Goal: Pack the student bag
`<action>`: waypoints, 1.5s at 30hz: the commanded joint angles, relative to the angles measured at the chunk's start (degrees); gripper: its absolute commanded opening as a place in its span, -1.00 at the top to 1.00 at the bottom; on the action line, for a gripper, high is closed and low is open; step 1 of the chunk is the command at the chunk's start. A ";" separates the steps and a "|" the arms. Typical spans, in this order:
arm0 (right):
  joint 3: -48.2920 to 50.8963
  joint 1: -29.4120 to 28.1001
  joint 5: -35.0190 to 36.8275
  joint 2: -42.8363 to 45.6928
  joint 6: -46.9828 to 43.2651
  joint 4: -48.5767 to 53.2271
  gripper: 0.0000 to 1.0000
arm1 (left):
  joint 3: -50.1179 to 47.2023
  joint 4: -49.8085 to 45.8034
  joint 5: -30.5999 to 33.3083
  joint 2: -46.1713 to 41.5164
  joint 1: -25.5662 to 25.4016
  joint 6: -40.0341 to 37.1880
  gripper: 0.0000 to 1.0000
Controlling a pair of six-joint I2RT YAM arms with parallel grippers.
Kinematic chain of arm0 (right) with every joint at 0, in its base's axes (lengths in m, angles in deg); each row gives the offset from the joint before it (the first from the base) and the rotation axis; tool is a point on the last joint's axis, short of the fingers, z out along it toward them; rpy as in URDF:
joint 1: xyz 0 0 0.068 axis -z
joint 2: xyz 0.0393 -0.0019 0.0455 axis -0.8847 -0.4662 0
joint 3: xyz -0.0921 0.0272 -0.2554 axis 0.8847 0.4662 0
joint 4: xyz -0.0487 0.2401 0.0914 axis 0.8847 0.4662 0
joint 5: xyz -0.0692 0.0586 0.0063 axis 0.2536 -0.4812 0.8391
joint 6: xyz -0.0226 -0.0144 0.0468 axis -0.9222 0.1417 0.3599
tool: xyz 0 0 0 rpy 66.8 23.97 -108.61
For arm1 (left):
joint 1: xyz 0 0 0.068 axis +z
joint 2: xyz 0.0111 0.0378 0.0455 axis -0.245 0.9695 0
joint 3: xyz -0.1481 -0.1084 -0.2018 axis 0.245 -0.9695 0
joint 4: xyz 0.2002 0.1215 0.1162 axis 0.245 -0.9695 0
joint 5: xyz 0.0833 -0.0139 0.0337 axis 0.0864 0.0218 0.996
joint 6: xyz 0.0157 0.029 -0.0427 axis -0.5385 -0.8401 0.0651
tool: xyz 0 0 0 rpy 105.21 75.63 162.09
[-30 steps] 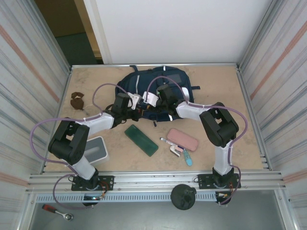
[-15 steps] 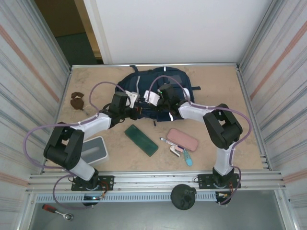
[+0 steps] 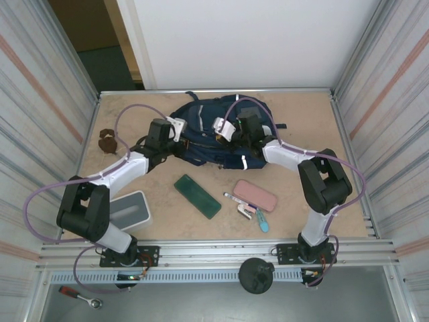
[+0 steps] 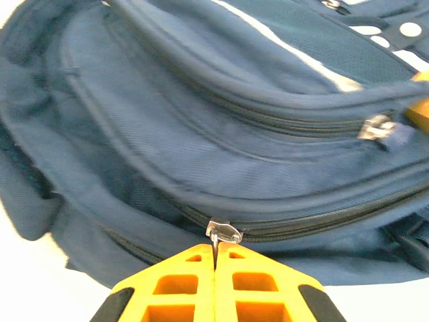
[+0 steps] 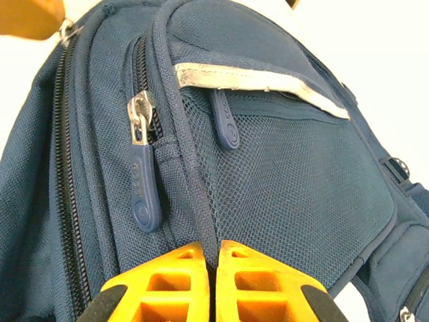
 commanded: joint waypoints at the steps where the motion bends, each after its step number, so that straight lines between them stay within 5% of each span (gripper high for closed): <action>1: -0.16 1.58 -2.78 3.40 0.52 1.76 1.00 | 3.44 -1.94 2.28 0.54 2.50 -1.94 1.00; 10: -3.44 2.38 -2.32 1.75 1.22 7.83 0.97 | 3.84 -3.00 -2.81 1.75 2.26 -0.87 1.00; 18: -3.75 3.17 7.92 3.04 15.50 13.36 0.36 | 1.97 -1.31 -5.62 1.08 -1.61 0.89 1.00; 23: -0.85 3.96 17.67 8.16 30.18 20.17 0.24 | 1.86 -0.43 -7.49 0.58 -4.41 2.13 1.00; 30: 10.43 8.22 12.95 18.34 45.83 19.80 0.12 | 3.68 -0.08 -8.33 1.79 -9.14 2.87 1.00; 37: 13.53 0.29 10.66 22.77 29.09 12.61 0.07 | 3.84 1.18 -8.72 2.46 -11.44 3.13 1.00; 45: 8.18 -4.22 7.51 15.47 14.65 9.07 0.01 | 0.05 4.42 -10.11 1.63 -10.49 5.25 1.00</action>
